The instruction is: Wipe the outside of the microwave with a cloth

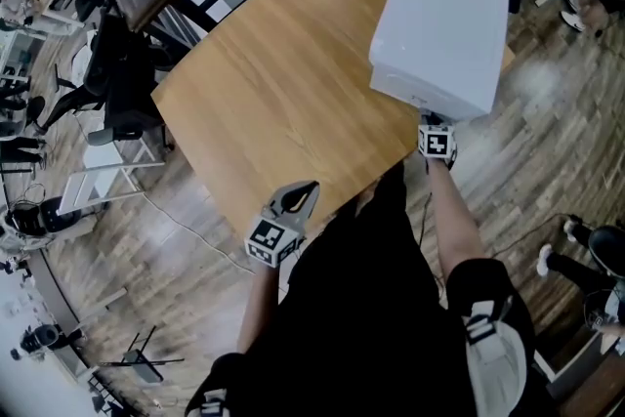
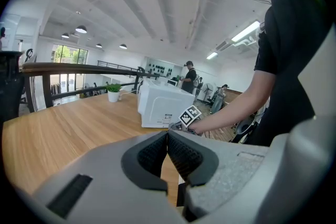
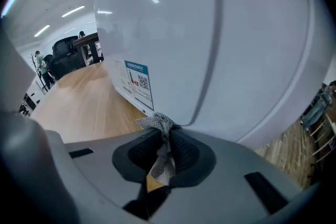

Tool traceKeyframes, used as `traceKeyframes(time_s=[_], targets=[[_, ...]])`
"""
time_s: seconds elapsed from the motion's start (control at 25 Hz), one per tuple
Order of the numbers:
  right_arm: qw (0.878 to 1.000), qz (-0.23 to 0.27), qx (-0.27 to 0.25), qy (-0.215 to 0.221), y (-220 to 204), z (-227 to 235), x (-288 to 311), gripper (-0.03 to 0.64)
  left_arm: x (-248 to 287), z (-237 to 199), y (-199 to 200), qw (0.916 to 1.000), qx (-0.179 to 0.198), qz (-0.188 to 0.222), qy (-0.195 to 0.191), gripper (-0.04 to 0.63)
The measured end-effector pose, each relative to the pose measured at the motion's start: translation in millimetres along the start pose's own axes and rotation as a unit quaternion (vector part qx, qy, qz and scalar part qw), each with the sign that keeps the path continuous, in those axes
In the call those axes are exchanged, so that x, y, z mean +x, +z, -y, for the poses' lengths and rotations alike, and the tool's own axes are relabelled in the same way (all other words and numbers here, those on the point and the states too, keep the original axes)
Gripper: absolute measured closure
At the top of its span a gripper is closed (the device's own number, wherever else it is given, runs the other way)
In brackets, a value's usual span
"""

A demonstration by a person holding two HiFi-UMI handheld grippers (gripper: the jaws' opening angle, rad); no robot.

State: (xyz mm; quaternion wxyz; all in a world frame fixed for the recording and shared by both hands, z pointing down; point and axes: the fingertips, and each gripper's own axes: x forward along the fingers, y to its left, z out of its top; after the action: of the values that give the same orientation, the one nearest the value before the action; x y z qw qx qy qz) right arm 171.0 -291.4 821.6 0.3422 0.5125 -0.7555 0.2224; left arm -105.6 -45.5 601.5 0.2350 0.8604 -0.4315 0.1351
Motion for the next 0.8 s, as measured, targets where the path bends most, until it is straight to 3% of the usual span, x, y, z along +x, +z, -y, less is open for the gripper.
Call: traceKeyframes(time_s=[0.44,0.8], targets=[[0.998,0.003,-0.013,0.058,38,-79,35,0.572,-17,-27,5,0.9990,-0.004,0.023,0.039,0.592],[0.995,0.008,0.014,0.094,60,-134,61,0.572,-36,-40,-6,0.9967,-0.023,0.027,0.072,0.592]])
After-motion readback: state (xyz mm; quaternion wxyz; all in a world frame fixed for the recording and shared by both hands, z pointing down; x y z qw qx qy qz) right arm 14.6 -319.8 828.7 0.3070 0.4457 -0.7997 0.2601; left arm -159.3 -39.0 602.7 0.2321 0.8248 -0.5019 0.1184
